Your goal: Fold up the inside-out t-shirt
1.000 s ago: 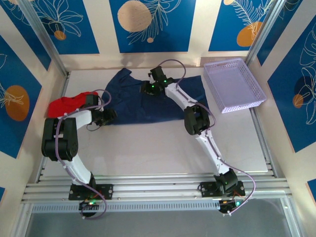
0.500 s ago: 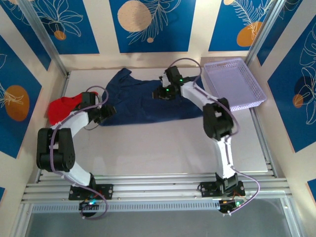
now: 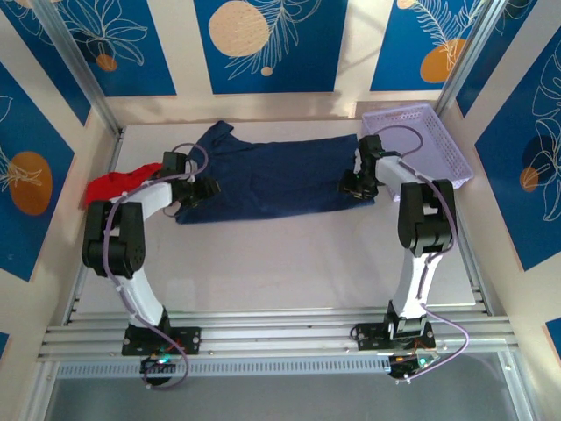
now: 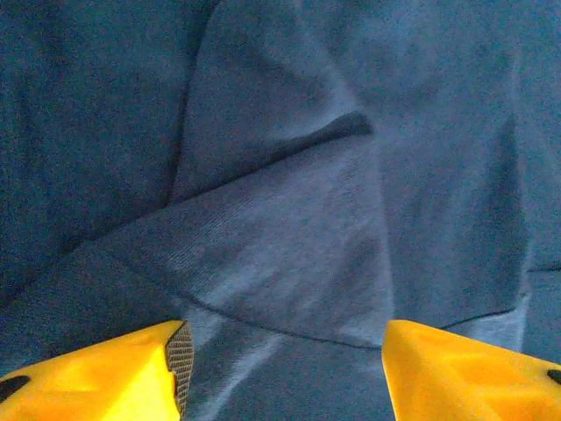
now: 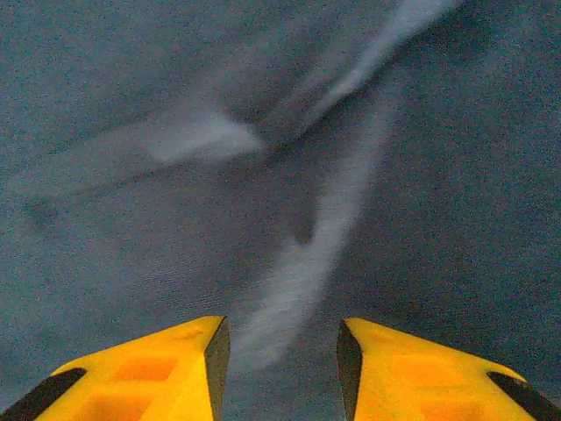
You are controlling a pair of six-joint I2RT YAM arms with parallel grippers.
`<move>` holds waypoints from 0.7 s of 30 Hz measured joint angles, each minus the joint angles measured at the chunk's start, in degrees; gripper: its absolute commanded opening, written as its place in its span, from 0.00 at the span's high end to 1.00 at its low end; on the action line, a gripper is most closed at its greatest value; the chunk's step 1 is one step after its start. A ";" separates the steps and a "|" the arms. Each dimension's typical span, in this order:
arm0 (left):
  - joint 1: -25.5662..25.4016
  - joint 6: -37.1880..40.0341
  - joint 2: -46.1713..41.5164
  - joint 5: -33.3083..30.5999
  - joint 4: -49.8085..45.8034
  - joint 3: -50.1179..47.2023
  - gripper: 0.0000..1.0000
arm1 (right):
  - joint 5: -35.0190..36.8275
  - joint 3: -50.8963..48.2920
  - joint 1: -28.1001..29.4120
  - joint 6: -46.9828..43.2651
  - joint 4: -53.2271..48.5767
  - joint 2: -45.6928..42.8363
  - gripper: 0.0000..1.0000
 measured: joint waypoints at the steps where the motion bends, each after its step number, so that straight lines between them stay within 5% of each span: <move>1: 0.02 0.31 0.35 -0.31 -0.50 0.00 0.41 | 0.87 0.48 -0.52 -0.04 -0.98 1.07 0.63; 9: 0.02 1.18 -1.49 -3.19 1.40 -5.57 0.41 | 4.02 -0.50 -1.38 0.42 -3.61 1.01 0.69; 21: -0.39 0.72 -16.50 -3.34 6.16 -24.09 0.41 | 2.95 -21.77 -2.49 5.77 -5.68 -15.02 0.76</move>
